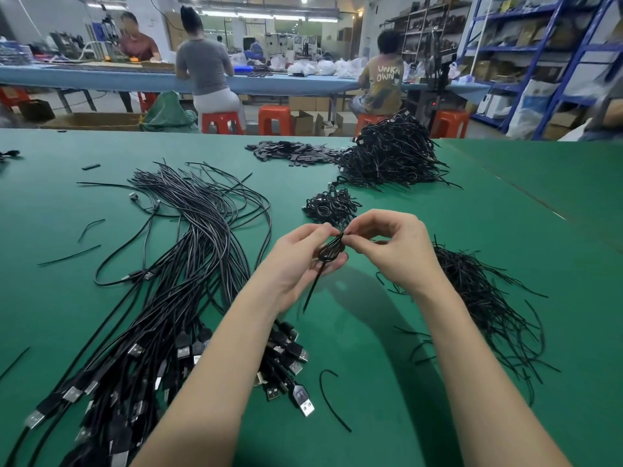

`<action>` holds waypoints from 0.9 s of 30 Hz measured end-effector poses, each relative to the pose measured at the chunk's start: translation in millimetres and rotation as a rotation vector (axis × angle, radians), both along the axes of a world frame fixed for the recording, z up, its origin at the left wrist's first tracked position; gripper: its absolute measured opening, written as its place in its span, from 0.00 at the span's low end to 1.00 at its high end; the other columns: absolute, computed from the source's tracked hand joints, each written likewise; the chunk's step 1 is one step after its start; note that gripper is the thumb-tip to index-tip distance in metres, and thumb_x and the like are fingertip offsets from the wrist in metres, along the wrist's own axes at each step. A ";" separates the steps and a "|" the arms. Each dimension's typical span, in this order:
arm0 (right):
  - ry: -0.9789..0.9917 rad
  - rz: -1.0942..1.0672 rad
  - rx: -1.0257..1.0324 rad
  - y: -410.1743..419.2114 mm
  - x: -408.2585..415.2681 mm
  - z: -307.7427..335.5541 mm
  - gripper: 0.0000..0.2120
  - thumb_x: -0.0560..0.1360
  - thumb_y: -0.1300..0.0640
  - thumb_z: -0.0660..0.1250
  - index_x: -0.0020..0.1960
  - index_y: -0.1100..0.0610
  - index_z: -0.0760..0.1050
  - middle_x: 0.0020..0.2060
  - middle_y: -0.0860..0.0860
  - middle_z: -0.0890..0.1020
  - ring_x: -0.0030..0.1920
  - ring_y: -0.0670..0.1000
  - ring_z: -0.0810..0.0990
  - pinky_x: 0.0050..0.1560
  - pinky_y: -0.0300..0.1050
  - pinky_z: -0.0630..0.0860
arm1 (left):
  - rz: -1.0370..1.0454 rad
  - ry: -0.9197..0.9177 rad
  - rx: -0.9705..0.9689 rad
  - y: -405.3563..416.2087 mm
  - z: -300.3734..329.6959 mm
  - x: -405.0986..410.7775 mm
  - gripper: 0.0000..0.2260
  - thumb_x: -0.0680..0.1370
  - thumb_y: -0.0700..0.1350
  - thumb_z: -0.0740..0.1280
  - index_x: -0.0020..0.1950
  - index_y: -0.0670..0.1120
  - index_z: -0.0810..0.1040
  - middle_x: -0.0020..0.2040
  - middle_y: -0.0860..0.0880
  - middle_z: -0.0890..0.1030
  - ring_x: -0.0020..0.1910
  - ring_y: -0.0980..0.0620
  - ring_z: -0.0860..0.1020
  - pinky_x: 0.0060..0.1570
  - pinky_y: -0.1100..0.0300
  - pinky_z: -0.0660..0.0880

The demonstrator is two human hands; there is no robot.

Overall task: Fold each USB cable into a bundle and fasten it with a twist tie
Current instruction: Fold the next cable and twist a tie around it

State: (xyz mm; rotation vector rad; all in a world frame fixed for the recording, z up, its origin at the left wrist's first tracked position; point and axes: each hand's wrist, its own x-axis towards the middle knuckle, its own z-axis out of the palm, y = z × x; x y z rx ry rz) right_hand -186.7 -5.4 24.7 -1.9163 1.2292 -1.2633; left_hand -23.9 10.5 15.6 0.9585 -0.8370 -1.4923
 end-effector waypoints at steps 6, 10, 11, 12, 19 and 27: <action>0.048 0.041 -0.033 1.1 3.0 2.0 0.06 0.71 0.61 0.79 0.40 0.52 0.85 0.37 0.43 0.86 0.41 0.42 0.84 0.44 0.43 0.81 | -0.114 0.147 0.164 1.7 -2.2 12.7 0.07 0.75 0.38 0.71 0.52 0.41 0.77 0.39 0.42 0.82 0.37 0.50 0.80 0.39 0.59 0.82; 0.037 0.055 0.004 1.9 1.6 5.6 0.05 0.70 0.61 0.79 0.41 0.52 0.85 0.36 0.44 0.86 0.39 0.43 0.84 0.46 0.45 0.82 | -0.136 0.196 0.164 0.1 -6.3 14.6 0.07 0.74 0.37 0.71 0.52 0.39 0.80 0.40 0.43 0.83 0.35 0.52 0.81 0.38 0.62 0.81; 0.025 0.068 0.024 2.3 0.5 6.4 0.05 0.70 0.61 0.79 0.41 0.53 0.85 0.36 0.45 0.86 0.37 0.43 0.84 0.46 0.45 0.81 | -0.130 0.196 0.150 0.1 -6.7 13.7 0.06 0.75 0.36 0.70 0.51 0.38 0.81 0.40 0.43 0.83 0.34 0.53 0.81 0.38 0.63 0.81; 0.009 0.078 0.044 2.5 -0.8 7.2 0.05 0.70 0.61 0.79 0.41 0.53 0.85 0.35 0.47 0.86 0.36 0.44 0.83 0.46 0.45 0.81 | -0.127 0.191 0.127 0.0 -7.0 12.1 0.07 0.75 0.36 0.70 0.52 0.37 0.81 0.41 0.43 0.83 0.34 0.53 0.81 0.39 0.63 0.81; -0.675 0.306 0.634 1.2 -1.9 11.0 0.05 0.64 0.65 0.76 0.36 0.56 0.85 0.33 0.51 0.83 0.31 0.47 0.81 0.37 0.37 0.81 | 0.004 -0.072 -0.407 2.2 -0.2 6.9 0.13 0.69 0.41 0.76 0.54 0.47 0.84 0.50 0.46 0.86 0.48 0.53 0.83 0.49 0.65 0.78; -0.791 0.296 0.815 -0.8 2.6 -3.6 0.07 0.64 0.66 0.74 0.40 0.58 0.86 0.36 0.53 0.83 0.31 0.45 0.82 0.34 0.35 0.81 | 0.015 -0.436 -0.553 1.8 -3.7 15.1 0.11 0.75 0.36 0.74 0.54 0.47 0.83 0.48 0.50 0.86 0.49 0.56 0.83 0.51 0.65 0.77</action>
